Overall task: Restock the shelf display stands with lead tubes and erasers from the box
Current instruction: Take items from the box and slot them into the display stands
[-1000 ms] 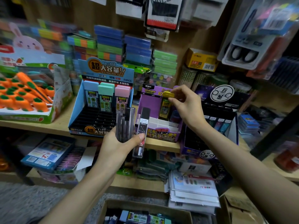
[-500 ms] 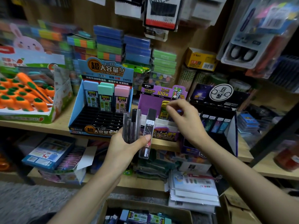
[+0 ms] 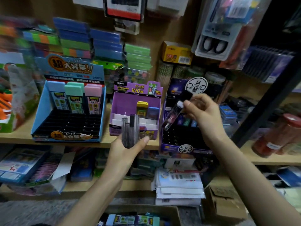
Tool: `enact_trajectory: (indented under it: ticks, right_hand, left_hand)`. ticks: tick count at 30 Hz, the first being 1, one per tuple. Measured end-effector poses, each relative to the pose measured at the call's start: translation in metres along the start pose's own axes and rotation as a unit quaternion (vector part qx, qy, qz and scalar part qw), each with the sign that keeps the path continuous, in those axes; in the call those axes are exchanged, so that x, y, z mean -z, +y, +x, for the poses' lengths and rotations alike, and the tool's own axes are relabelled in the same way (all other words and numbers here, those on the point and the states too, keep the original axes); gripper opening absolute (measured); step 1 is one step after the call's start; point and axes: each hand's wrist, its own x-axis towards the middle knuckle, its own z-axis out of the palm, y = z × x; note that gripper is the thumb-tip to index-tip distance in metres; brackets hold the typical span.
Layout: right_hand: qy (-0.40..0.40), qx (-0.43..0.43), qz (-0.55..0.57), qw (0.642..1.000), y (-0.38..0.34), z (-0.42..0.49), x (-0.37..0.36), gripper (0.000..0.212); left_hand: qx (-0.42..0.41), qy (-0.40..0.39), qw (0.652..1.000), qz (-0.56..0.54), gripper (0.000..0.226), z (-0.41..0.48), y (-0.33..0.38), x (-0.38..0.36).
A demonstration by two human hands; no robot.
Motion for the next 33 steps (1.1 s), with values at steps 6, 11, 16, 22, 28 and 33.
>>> enact_trajectory:
  ticks: [6,11,16,22,28,33]
  right_hand:
    - [0.020,0.069,-0.127,0.989,0.028,0.025,0.008,0.015]
    - [-0.014,0.100,-0.174,0.980,0.048,0.029,-0.002,0.022]
    - [-0.048,0.096,-0.184,0.977,0.049,0.032,-0.005,0.020]
    - [-0.025,0.054,-0.218,0.974,0.055,0.031,-0.015,0.016]
    - [-0.009,0.049,-0.313,0.948,0.057,0.033,-0.019,0.020]
    - [0.037,0.110,-0.385,0.915,0.041,0.015,-0.019,0.020]
  left_hand:
    - [0.011,-0.002,1.000,0.009,0.043,0.005,-0.006,-0.002]
    - [0.017,-0.001,1.000,-0.008,0.045,0.006,-0.009,0.000]
    - [0.031,-0.002,0.999,-0.016,0.044,0.004,-0.008,0.002]
    - [0.026,-0.003,1.000,-0.016,0.027,0.003,-0.007,0.006]
    - [0.035,-0.022,0.998,-0.049,0.049,0.001,-0.005,0.007]
    - [0.064,-0.054,0.991,-0.105,0.041,-0.001,-0.002,0.006]
